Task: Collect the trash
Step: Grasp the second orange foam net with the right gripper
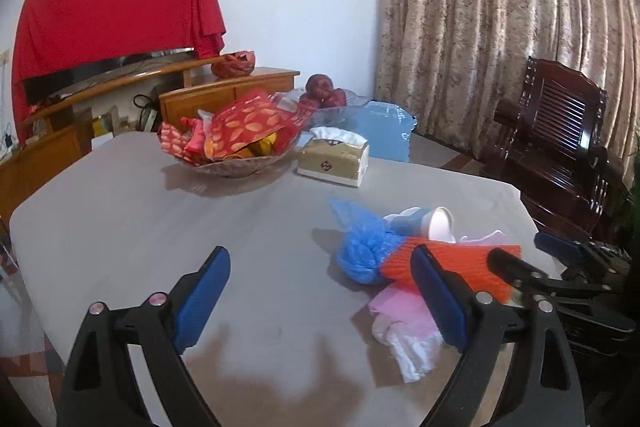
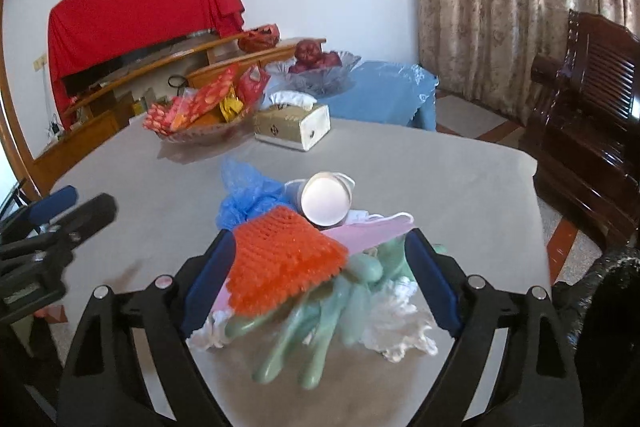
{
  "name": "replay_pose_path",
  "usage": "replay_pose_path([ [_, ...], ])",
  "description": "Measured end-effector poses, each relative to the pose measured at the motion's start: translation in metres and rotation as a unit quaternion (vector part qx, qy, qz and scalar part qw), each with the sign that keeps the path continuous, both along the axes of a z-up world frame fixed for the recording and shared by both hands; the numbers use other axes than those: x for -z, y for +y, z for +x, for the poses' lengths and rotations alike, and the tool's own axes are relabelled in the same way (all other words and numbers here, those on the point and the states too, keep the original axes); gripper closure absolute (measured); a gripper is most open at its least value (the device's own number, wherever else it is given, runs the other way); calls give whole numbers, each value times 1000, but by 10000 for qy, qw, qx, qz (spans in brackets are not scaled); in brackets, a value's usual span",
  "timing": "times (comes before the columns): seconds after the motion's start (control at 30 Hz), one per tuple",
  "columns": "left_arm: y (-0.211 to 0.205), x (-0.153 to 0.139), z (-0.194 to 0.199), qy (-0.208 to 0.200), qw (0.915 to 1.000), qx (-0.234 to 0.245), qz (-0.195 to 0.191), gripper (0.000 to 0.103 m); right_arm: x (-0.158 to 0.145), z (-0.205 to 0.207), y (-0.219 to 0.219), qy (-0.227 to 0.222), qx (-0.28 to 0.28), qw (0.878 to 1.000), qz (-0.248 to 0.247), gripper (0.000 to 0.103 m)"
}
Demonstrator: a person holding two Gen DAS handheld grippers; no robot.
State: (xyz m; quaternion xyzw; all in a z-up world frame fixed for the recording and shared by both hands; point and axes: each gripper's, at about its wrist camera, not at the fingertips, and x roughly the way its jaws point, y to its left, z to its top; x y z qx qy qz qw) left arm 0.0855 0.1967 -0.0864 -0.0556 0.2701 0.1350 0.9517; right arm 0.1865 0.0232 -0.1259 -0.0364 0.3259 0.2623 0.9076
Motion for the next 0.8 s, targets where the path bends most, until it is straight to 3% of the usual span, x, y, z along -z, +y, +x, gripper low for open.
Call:
replay_pose_path([
  [0.17,13,6,1,63,9999,-120,-89,13,18,5,13,301,-218,9992,-157,39],
  [0.27,15,9,2,125,9998,-131,-124,13,24,5,17,482,-509,9974,-176,63],
  [0.33,14,11,3,147,9997,-124,-124,13,25,3,18,582,-639,9961,-149,89],
  [0.5,8,14,5,194,9997,-41,-149,13,17,-7,9,535,-798,9954,36,93],
  [0.8,-4,18,12,278,9993,76,-251,13,-22,-19,-44,245,-369,9980,455,93],
])
